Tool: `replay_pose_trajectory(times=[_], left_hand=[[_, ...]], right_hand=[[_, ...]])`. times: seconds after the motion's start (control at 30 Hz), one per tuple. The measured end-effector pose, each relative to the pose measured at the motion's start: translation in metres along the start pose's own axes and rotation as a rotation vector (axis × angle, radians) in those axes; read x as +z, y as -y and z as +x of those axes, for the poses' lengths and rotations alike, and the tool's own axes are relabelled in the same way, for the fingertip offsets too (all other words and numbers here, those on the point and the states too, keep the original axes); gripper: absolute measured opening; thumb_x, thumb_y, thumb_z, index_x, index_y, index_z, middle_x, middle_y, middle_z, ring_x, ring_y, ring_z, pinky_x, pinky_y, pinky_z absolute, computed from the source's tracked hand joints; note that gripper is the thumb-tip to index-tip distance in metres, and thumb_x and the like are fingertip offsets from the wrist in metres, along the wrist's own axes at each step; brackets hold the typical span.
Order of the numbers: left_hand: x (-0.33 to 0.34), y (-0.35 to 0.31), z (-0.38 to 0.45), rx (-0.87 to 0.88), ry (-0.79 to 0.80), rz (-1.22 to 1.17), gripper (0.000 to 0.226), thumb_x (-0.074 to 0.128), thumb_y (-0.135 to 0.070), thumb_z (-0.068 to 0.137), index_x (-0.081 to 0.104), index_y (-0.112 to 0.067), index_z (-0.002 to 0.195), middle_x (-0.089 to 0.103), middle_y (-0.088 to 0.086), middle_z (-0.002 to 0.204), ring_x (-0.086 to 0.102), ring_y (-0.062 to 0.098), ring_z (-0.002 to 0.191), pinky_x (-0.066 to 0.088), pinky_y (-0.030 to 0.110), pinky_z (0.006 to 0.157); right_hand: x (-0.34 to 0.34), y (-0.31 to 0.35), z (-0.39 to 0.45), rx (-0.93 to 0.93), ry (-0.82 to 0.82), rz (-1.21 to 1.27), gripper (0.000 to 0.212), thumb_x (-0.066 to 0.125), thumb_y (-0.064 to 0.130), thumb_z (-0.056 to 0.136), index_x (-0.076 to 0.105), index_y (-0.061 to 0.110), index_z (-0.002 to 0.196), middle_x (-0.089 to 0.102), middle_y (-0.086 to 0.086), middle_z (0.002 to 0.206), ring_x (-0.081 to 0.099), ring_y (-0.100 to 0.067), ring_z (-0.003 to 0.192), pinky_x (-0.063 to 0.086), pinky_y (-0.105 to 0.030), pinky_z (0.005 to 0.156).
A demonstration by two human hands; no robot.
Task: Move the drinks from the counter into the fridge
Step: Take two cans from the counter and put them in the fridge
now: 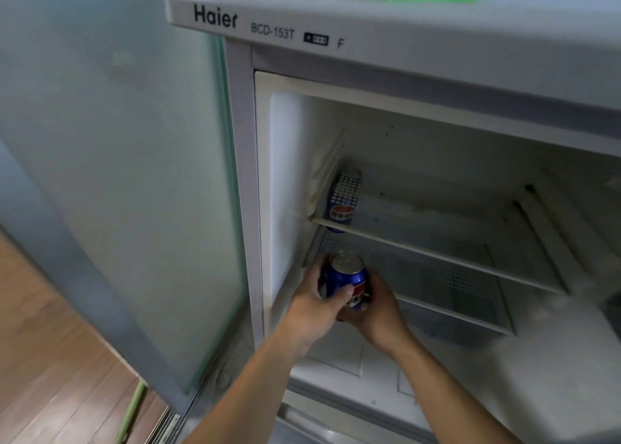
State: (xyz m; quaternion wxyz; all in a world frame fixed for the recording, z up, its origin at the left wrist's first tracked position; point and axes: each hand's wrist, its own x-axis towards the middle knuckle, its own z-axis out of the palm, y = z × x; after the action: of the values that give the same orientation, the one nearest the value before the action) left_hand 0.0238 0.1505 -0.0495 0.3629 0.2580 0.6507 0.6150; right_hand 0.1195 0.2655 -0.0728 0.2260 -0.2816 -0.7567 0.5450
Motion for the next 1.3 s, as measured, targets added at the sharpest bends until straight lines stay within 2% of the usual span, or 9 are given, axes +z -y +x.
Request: replay_pose_trajectory(times=[0.13,0.27,0.33,0.47,0.63,0.93,1.03,1.17,1.3], left_hand=[[-0.020,0.004,-0.023,0.011,0.128,0.112,0.035,0.067,-0.025,0.094,0.054,-0.047,0.118,0.064,-0.036,0.115,0.057,-0.013,0.113,0.046,0.009,0.093],[-0.049,0.028,-0.050,-0.031,0.134,0.188,0.025,0.066,-0.030,0.094,0.062,-0.039,0.117,0.070,-0.011,0.111,0.065,0.004,0.107,0.052,0.020,0.085],[-0.060,0.038,-0.062,-0.020,0.085,0.142,0.028,0.072,-0.034,0.089,0.066,-0.029,0.115,0.072,-0.002,0.103,0.068,0.016,0.103,0.052,0.023,0.081],[-0.078,0.050,-0.084,-0.021,0.037,0.111,0.055,0.069,-0.055,0.068,0.066,-0.025,0.113,0.075,-0.005,0.103,0.071,0.013,0.093,0.050,0.020,0.076],[-0.097,0.059,-0.103,-0.045,0.097,0.086,0.045,0.072,-0.035,0.079,0.064,-0.018,0.120,0.074,0.003,0.107,0.072,0.018,0.092,0.051,0.021,0.076],[-0.110,0.062,-0.132,-0.051,0.143,0.055,0.030,0.067,-0.016,0.089,0.066,-0.012,0.119,0.076,0.006,0.104,0.073,0.021,0.098,0.054,0.025,0.085],[-0.111,0.069,-0.136,-0.085,0.096,0.024,0.023,0.067,-0.012,0.091,0.068,-0.012,0.114,0.077,0.008,0.099,0.073,0.017,0.091,0.053,0.022,0.078],[-0.110,0.085,-0.133,-0.083,-0.078,-0.035,0.009,0.065,-0.005,0.092,0.070,-0.005,0.100,0.074,0.010,0.076,0.067,0.011,0.067,0.053,0.020,0.064],[-0.104,0.105,-0.134,-0.093,-0.143,-0.048,0.008,0.063,-0.007,0.094,0.071,-0.006,0.090,0.069,0.006,0.066,0.060,0.013,0.062,0.049,0.024,0.057]], right_hand=[[0.002,-0.014,0.026,0.077,-0.142,-0.032,0.076,0.092,0.012,0.063,0.050,0.031,0.124,0.062,0.024,0.105,0.061,0.009,0.096,0.048,-0.004,0.065],[0.016,-0.022,0.053,0.064,-0.232,-0.076,0.072,0.092,0.012,0.062,0.053,0.028,0.120,0.066,0.019,0.105,0.065,-0.002,0.097,0.047,-0.007,0.072],[0.025,-0.019,0.068,0.031,-0.274,-0.102,0.067,0.090,0.011,0.063,0.057,0.020,0.121,0.069,0.006,0.108,0.068,-0.015,0.101,0.052,-0.015,0.078],[0.044,-0.005,0.100,0.046,-0.366,-0.200,0.069,0.092,0.018,0.061,0.063,0.007,0.122,0.064,-0.016,0.120,0.063,-0.030,0.111,0.053,-0.041,0.096],[0.057,0.007,0.113,0.114,-0.438,-0.115,0.056,0.085,0.009,0.073,0.063,0.002,0.125,0.068,-0.016,0.124,0.063,-0.030,0.116,0.043,-0.022,0.088],[0.060,0.012,0.080,0.118,-0.364,0.000,0.051,0.063,-0.002,0.087,0.051,0.013,0.134,0.065,-0.006,0.124,0.062,-0.019,0.111,0.048,-0.030,0.093],[0.061,0.013,0.061,0.104,-0.425,-0.107,0.033,0.060,-0.001,0.087,0.062,0.010,0.118,0.066,-0.003,0.108,0.064,-0.022,0.105,0.043,-0.023,0.083],[0.060,0.007,0.027,0.113,-0.504,-0.144,0.010,0.061,0.007,0.088,0.068,0.011,0.094,0.066,-0.003,0.085,0.065,-0.028,0.084,0.051,-0.031,0.072],[0.047,-0.002,-0.027,0.114,-0.533,-0.074,0.025,0.068,0.013,0.089,0.065,0.038,0.083,0.068,0.016,0.081,0.064,-0.006,0.073,0.049,-0.013,0.063]])
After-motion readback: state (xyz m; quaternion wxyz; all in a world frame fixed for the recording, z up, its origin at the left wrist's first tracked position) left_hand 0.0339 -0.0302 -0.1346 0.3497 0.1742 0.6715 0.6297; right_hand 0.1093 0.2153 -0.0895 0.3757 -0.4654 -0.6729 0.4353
